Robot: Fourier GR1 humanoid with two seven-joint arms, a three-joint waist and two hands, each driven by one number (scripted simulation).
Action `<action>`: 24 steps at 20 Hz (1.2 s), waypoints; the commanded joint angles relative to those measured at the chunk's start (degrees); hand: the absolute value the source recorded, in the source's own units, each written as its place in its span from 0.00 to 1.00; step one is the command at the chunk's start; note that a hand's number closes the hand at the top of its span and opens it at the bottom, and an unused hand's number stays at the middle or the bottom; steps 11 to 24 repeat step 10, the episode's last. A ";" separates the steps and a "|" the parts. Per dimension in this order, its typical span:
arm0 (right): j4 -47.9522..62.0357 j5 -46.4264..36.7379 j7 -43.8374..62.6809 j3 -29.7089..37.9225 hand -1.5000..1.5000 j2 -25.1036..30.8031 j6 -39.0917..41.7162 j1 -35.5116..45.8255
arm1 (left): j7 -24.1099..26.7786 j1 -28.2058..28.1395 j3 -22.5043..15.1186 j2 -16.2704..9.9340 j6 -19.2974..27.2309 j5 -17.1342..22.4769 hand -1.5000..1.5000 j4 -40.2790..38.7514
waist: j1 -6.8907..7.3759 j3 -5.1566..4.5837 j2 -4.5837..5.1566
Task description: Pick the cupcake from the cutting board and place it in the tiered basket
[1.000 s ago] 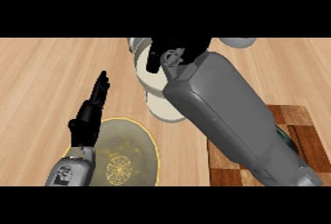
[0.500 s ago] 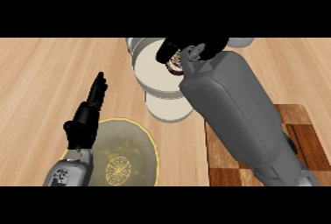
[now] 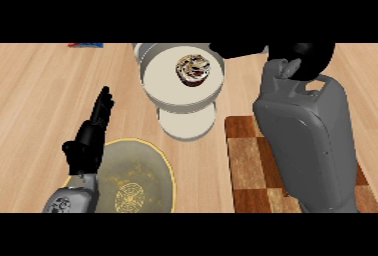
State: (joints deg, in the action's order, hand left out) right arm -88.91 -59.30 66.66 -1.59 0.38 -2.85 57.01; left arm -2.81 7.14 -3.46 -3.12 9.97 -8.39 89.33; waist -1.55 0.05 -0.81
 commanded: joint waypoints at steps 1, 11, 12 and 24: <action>-12.29 -0.39 7.23 4.85 0.00 0.82 -1.66 -8.50 | 0.86 -1.67 1.54 -1.01 -0.15 0.77 0.50 0.49 | -1.66 0.09 -0.33; -47.47 12.93 0.10 9.49 0.00 0.04 9.92 -37.63 | -0.10 -1.26 1.13 -0.43 1.55 -0.71 0.50 1.18 | -2.57 0.13 -0.28; -47.47 12.93 0.10 9.49 0.00 0.04 9.92 -37.63 | -0.10 -1.26 1.13 -0.43 1.55 -0.71 0.50 1.18 | -2.57 0.13 -0.28; -47.47 12.93 0.10 9.49 0.00 0.04 9.92 -37.63 | -0.10 -1.26 1.13 -0.43 1.55 -0.71 0.50 1.18 | -2.57 0.13 -0.28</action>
